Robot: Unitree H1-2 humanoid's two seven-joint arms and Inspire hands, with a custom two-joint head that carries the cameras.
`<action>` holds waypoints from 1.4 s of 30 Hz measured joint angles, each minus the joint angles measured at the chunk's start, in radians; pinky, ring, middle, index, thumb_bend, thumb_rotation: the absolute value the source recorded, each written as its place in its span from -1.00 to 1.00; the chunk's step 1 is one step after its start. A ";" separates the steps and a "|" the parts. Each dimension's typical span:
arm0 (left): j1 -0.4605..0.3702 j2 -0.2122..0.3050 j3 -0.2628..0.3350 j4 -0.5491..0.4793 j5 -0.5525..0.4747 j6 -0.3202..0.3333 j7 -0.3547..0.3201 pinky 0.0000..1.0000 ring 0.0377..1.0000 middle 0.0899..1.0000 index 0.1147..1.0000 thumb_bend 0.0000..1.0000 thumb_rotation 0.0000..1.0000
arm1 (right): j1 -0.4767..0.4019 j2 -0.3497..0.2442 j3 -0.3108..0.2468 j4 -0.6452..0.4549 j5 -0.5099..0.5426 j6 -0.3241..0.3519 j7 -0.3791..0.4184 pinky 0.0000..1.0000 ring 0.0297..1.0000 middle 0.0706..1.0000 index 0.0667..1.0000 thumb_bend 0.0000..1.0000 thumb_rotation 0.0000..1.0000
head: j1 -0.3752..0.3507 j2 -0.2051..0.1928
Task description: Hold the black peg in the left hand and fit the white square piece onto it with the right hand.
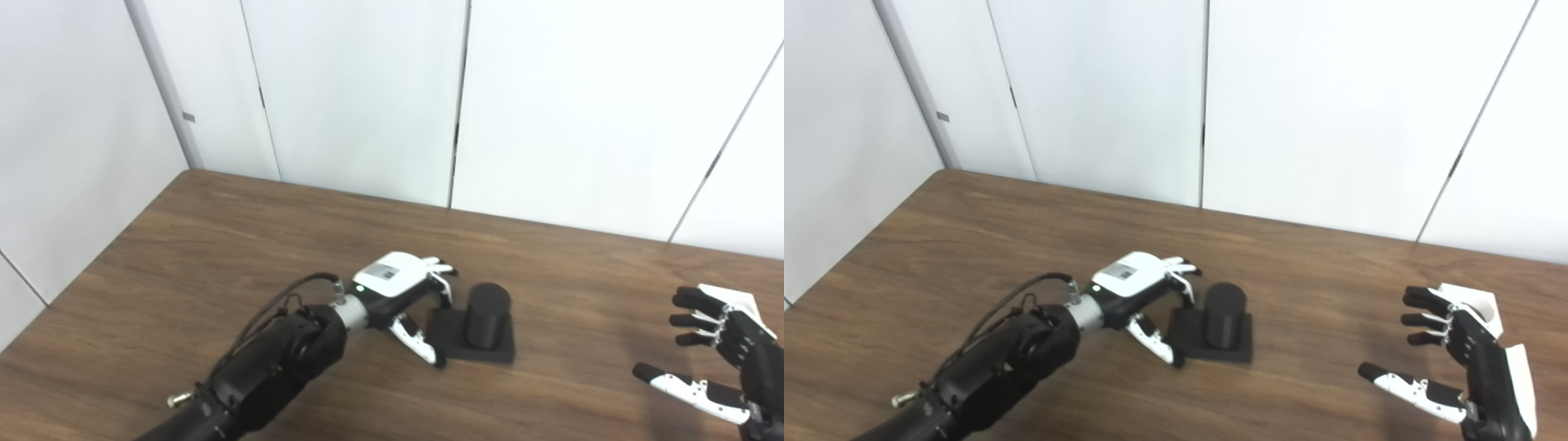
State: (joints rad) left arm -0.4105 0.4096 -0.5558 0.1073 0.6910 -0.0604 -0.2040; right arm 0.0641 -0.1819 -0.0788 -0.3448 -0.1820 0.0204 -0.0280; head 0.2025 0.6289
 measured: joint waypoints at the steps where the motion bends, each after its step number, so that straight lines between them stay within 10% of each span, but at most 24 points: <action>1: 0.000 -0.005 -0.009 -0.005 0.002 -0.003 -0.002 0.78 0.93 0.83 -0.16 0.04 -0.87 | 0.000 0.000 -0.001 0.002 0.000 -0.001 0.000 0.07 0.27 0.39 0.35 0.06 -1.00 | 0.000 0.000; 12: -0.020 -0.021 -0.084 -0.032 0.034 -0.040 -0.030 0.78 0.92 0.84 -0.15 0.04 -0.85 | 0.000 0.001 -0.009 0.007 -0.006 -0.030 -0.001 0.09 0.29 0.40 0.36 0.05 -1.00 | -0.049 0.028; 28: -0.060 0.008 -0.145 -0.103 0.181 -0.039 -0.098 0.67 0.84 0.78 -0.15 0.04 -0.84 | -0.021 0.007 0.001 0.035 -0.070 -0.048 -0.006 0.04 0.23 0.37 0.35 0.17 -0.99 | -0.317 0.048; 42: -0.001 0.057 -0.111 -0.140 0.181 -0.106 -0.057 0.56 0.80 0.70 -0.15 0.05 -0.86 | -0.176 -0.241 0.000 -0.032 -0.239 0.168 0.161 0.13 0.37 0.47 0.37 0.38 -0.83 | -0.580 -0.032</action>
State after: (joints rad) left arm -0.4111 0.4666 -0.6663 -0.0331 0.8721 -0.1667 -0.2607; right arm -0.1120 -0.4226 -0.0784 -0.3767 -0.4206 0.1888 0.1328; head -0.3772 0.5968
